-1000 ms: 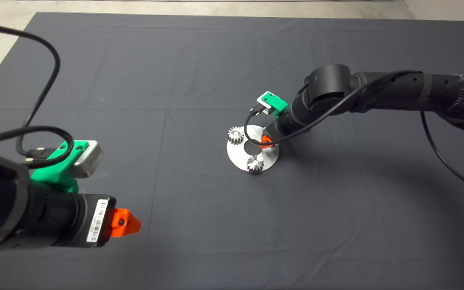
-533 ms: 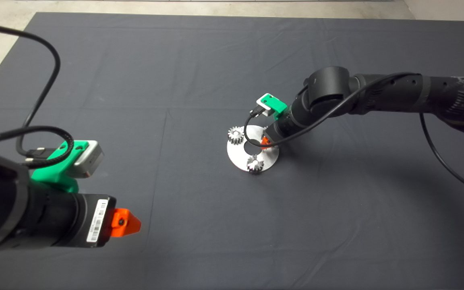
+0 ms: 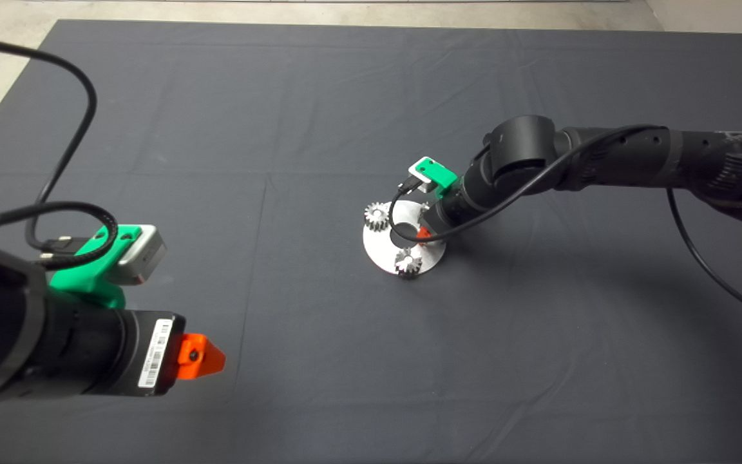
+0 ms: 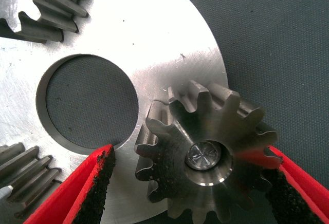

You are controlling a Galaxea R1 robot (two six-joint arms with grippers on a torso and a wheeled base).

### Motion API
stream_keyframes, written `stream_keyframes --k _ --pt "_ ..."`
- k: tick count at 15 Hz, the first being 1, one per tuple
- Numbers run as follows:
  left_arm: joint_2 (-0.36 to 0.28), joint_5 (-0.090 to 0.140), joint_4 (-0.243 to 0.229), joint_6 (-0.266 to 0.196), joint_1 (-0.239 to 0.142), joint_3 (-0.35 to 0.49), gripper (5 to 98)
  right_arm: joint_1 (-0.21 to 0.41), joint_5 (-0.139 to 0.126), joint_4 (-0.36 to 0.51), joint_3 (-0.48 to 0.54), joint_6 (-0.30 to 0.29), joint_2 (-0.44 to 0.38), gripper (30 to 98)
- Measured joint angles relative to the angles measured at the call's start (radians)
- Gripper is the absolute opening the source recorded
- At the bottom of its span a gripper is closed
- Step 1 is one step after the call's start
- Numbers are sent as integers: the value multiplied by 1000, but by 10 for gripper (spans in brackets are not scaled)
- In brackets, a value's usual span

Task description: Remove an incorrectly installed larger gear and replace it with the correct smaller gear

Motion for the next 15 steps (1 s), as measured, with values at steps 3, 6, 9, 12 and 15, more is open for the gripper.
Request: stream_keyframes --k 3,6,9,12,15 --pt "0 0 0 0 0 0 979 0 1 0 0 0 0 703" --pt "0 0 0 0 0 0 979 2 2 -14 -8 1 0 703" --pt "0 0 0 0 0 0 979 5 2 -24 -16 4 1 703" --pt "0 0 0 0 0 0 979 5 2 -26 -16 5 2 651" --pt "0 0 0 0 0 0 979 5 2 -26 -16 7 3 642"
